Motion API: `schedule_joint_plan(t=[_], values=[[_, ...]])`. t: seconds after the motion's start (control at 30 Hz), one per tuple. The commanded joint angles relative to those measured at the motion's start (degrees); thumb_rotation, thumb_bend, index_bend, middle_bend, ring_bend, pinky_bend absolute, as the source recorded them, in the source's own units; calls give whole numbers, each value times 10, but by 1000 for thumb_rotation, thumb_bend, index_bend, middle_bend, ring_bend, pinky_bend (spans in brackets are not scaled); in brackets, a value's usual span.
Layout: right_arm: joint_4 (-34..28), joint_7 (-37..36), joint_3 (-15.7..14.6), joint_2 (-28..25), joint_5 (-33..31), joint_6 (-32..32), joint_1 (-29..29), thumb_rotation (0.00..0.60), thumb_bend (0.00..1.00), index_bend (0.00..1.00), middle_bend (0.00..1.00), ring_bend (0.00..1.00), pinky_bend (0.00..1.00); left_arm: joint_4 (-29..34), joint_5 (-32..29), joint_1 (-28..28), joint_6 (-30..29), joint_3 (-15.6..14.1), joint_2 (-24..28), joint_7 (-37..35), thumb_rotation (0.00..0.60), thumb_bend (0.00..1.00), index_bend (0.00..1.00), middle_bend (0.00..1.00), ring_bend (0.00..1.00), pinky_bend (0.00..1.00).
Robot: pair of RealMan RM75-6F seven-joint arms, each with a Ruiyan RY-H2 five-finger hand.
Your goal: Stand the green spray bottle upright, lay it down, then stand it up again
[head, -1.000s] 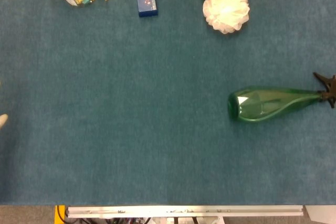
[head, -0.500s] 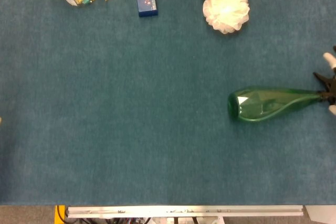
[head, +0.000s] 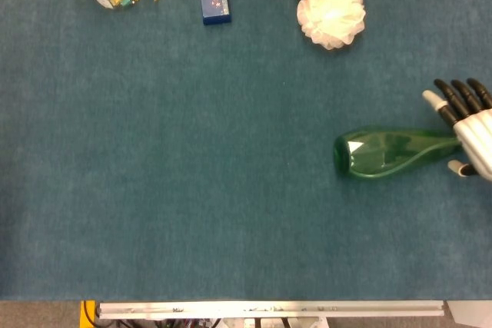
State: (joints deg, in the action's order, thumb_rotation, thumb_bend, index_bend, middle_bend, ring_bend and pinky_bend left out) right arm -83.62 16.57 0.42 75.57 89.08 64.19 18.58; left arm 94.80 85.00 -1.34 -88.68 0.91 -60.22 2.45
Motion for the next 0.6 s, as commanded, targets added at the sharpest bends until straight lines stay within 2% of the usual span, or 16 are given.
schedule_joint_plan(t=[0.03, 0.33, 0.6], values=[[8, 11, -3, 10, -4, -12, 9, 600, 0, 9, 0, 0, 74, 2, 2, 4, -4, -2, 2, -1, 600, 128, 336, 342, 391, 698], [26, 33, -7, 31, -11, -25, 19, 600, 0, 9, 0, 0, 66, 6, 6, 10, -11, -2, 6, -3, 600, 127, 336, 347, 391, 698], [55, 62, 6, 57, -31, -32, 32, 600, 0, 8, 0, 0, 66, 9, 6, 11, -10, 0, 8, -5, 600, 128, 336, 347, 391, 698]])
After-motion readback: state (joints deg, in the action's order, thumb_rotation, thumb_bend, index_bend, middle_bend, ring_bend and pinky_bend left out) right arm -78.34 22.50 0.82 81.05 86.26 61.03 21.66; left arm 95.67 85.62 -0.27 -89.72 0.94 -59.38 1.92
